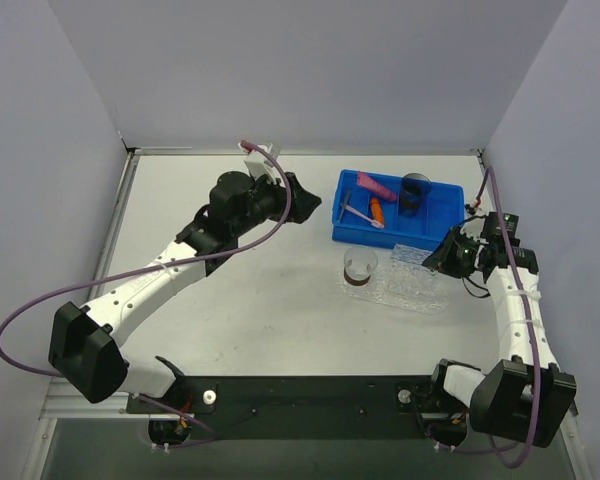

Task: Prepare toiletry sets of a toothbrush and toothpaste on the tray

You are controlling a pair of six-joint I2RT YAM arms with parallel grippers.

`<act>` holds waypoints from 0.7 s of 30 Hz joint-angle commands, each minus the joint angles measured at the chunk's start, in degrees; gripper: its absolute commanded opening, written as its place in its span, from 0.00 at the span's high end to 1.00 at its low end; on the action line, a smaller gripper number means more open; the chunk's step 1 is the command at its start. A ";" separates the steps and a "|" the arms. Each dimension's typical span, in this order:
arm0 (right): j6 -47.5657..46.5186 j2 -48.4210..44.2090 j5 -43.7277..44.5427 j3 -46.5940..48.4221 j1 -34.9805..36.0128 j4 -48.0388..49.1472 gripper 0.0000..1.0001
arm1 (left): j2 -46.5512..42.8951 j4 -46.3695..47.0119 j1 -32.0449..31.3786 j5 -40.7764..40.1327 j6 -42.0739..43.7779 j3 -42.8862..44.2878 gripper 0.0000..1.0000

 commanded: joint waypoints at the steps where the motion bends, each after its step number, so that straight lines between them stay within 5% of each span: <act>1: -2.80 3.19 -3.63 -0.08 -0.30 0.26 1.00 | -3.50 1.68 1.11 -2.39 1.88 -2.21 0.23; 21: -1.31 6.72 7.44 -6.84 7.08 12.56 1.00 | -6.58 2.47 4.62 -2.48 2.14 -6.00 0.23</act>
